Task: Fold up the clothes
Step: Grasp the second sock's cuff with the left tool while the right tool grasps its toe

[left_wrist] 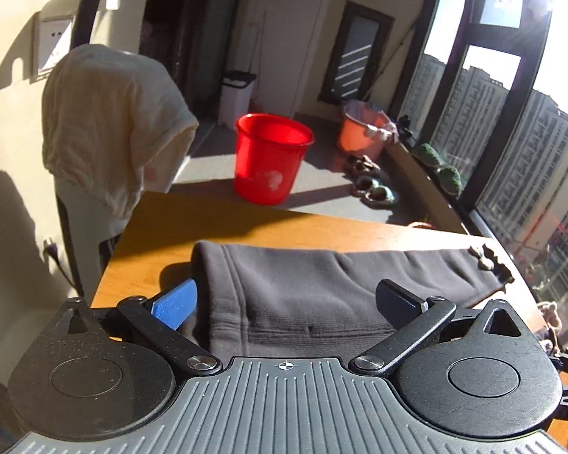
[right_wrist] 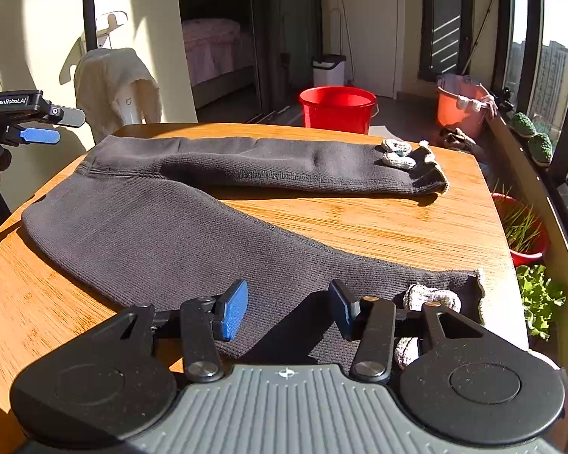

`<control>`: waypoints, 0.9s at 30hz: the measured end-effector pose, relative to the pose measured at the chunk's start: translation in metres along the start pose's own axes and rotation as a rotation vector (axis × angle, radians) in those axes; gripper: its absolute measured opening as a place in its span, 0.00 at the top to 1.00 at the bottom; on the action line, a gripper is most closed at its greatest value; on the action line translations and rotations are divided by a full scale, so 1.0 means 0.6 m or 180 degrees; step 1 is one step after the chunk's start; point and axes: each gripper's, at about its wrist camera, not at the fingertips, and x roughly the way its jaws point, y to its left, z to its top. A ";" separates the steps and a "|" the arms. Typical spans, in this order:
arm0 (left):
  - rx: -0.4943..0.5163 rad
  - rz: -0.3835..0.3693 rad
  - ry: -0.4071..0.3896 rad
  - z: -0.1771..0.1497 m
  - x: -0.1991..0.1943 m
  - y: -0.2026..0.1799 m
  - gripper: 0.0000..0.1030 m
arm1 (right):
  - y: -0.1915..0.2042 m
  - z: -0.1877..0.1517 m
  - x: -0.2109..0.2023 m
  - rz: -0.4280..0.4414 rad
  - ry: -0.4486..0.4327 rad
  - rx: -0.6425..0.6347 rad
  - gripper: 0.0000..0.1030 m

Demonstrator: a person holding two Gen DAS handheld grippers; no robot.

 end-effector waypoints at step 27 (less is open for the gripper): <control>0.0058 0.0271 -0.0262 0.056 0.052 0.066 0.58 | -0.195 0.202 0.123 -0.0475 -0.0447 0.0861 0.93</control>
